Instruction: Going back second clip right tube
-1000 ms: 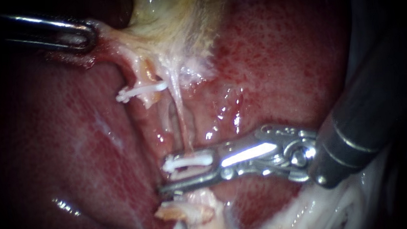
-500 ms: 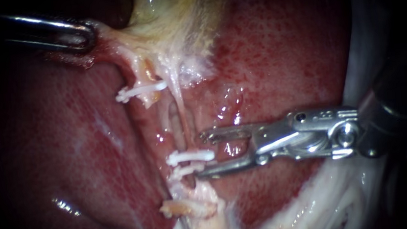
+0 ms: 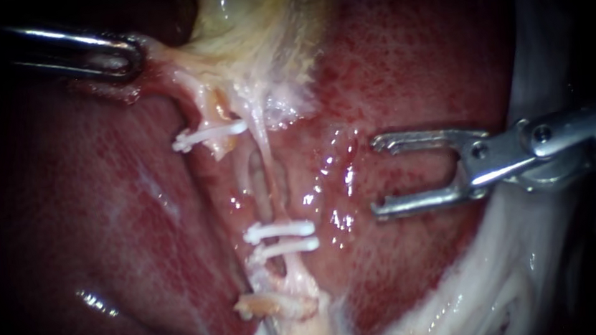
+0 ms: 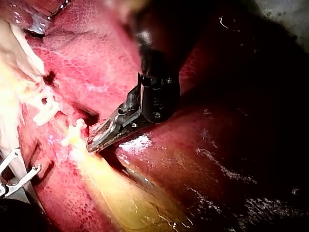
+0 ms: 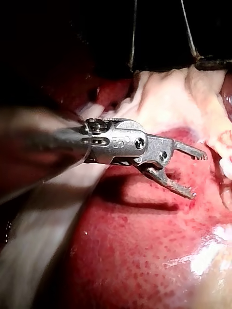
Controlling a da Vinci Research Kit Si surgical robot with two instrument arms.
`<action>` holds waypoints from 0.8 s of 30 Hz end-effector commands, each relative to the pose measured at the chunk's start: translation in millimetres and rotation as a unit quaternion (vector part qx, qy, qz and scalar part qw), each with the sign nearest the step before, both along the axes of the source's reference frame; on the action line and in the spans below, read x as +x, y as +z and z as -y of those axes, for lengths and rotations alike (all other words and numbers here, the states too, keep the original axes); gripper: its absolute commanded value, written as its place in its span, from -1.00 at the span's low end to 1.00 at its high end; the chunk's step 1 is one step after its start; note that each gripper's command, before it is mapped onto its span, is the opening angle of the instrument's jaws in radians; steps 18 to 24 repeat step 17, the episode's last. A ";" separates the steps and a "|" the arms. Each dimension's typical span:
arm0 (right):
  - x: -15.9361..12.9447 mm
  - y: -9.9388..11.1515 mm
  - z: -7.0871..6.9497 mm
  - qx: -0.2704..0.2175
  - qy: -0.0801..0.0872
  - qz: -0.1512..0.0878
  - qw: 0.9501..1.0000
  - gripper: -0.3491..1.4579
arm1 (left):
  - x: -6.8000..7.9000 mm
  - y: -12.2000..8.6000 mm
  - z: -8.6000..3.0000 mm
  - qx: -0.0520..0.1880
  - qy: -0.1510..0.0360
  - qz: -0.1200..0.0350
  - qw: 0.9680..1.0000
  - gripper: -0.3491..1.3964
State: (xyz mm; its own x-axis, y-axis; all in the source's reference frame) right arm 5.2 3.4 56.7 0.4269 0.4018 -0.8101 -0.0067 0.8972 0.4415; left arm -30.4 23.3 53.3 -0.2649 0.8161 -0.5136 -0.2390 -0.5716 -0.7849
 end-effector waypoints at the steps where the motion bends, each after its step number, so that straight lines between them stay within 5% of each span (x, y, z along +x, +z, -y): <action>1: 0.0 0.1 0.1 -0.001 -0.003 -0.002 1.000 -0.06 | -0.4 0.5 0.2 -0.004 0.003 0.001 1.000 -1.00; 7: -0.1 0.0 0.1 -0.005 -0.008 -0.005 1.000 -0.06 | -2.1 3.4 1.1 0.006 0.011 0.002 1.000 -1.00; 24: 0.0 -0.3 0.3 -0.005 -0.014 -0.009 1.000 -0.06 | -1.8 3.2 0.7 0.008 0.012 0.004 1.000 -1.00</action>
